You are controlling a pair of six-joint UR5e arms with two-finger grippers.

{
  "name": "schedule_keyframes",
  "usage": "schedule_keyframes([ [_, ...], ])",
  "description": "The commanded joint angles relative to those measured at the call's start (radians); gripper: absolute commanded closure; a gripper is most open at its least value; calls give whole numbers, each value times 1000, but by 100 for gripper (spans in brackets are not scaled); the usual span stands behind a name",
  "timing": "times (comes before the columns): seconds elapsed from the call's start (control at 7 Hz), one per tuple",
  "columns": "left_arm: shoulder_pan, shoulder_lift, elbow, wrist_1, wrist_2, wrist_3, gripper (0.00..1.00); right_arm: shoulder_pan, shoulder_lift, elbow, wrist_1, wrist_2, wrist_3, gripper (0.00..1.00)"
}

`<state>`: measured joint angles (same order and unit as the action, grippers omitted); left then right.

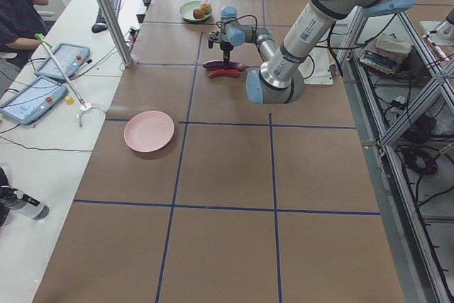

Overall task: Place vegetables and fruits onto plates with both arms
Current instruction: 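Move the left gripper to the purple eggplant and grasp it, then carry the eggplant to the pink plate and release it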

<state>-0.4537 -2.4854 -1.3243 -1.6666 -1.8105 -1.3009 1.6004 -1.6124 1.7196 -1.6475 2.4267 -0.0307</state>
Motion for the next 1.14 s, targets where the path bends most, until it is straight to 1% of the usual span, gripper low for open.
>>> schedule_keyframes([
  [0.0,-25,-1,-10,-34,-6,2,98,0,2,0,0,0,0,0],
  [0.29,-84,0,-22,-42,-16,2,100,0,2,0,0,0,0,0],
  [0.43,-174,6,-24,-41,-108,3,100,0,2,-2,0,0,0,0],
  [0.57,-280,44,-21,-41,-168,37,100,1,2,-2,0,0,0,0],
  [0.71,-371,65,25,-38,-171,181,100,0,2,-2,0,0,0,0],
  [0.86,-466,60,159,-44,-219,327,100,0,0,-2,0,0,0,0],
  [1.0,-552,57,291,-54,-243,503,100,0,0,-2,0,0,2,0],
])
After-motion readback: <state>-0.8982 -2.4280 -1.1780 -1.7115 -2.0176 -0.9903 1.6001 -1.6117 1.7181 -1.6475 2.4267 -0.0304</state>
